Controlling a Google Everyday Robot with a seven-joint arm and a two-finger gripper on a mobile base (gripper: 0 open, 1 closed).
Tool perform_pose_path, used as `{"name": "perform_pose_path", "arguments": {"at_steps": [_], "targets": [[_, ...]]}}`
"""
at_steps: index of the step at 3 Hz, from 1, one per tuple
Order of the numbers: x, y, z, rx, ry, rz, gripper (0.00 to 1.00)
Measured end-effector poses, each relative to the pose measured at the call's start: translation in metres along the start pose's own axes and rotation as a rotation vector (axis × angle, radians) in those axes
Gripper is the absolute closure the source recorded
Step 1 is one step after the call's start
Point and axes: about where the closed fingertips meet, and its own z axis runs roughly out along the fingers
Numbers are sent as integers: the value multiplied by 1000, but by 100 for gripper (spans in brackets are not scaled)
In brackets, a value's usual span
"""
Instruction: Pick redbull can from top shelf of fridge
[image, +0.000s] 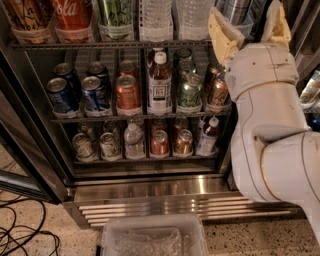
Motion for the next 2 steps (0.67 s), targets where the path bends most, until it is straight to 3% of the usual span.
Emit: {"name": "perform_pose_path", "arguments": {"at_steps": [2], "targets": [[16, 6, 9, -73, 60, 53, 38]]}}
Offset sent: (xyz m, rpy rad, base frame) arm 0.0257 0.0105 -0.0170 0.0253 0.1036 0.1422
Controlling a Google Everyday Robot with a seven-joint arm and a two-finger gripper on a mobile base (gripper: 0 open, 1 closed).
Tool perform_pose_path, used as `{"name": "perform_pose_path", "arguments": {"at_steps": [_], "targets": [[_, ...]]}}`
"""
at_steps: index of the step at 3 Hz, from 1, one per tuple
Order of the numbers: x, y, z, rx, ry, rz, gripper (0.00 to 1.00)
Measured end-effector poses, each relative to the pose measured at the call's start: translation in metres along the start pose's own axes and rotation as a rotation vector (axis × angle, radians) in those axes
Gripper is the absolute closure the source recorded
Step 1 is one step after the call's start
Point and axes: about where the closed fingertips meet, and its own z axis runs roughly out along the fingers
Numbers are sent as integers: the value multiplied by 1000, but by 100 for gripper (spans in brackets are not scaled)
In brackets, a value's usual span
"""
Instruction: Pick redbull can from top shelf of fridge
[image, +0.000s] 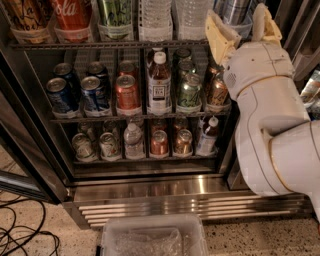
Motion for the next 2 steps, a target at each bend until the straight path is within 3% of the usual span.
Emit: {"name": "perform_pose_path", "arguments": {"at_steps": [1, 2], "targets": [[2, 3, 11, -46, 15, 32, 38], [-1, -3, 22, -52, 22, 54, 39]]}}
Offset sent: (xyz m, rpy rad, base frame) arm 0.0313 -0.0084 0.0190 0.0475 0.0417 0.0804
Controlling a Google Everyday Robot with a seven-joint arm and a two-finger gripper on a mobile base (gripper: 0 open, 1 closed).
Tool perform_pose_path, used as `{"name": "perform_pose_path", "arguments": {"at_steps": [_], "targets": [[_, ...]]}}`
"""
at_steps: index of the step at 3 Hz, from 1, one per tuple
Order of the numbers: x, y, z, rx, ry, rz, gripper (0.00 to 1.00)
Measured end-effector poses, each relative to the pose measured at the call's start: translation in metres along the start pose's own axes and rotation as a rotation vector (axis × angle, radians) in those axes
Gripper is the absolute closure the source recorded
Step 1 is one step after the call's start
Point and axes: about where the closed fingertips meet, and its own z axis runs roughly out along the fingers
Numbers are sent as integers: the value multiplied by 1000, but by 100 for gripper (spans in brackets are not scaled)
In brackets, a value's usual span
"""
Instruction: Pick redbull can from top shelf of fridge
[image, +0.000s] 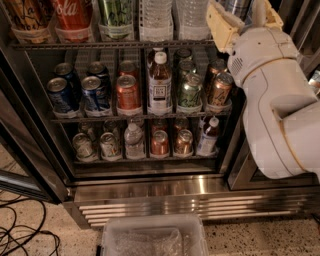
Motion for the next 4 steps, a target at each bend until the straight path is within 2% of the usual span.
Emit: {"name": "perform_pose_path", "arguments": {"at_steps": [2, 4], "targets": [[14, -16, 14, 11, 73, 16, 40], [27, -16, 31, -4, 108, 26, 40]]}}
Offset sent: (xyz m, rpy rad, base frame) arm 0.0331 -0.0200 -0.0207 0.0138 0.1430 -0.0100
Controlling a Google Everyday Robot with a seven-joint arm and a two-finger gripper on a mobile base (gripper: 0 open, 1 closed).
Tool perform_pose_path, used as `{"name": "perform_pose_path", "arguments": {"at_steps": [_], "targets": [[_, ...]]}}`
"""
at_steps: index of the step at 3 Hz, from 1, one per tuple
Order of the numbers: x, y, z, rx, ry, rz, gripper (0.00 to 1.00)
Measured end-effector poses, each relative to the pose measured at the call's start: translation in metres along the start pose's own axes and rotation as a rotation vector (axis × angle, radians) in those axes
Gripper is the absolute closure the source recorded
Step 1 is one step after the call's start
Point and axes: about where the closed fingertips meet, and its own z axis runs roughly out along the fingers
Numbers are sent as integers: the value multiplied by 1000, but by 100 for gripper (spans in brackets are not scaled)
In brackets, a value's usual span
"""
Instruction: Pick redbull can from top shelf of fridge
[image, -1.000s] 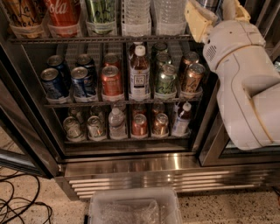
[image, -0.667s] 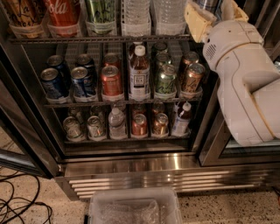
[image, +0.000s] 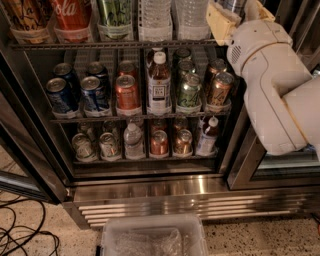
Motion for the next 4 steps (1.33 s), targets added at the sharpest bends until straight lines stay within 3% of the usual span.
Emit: {"name": "perform_pose_path", "arguments": {"at_steps": [4], "targets": [[20, -18, 13, 71, 64, -1, 40]]}}
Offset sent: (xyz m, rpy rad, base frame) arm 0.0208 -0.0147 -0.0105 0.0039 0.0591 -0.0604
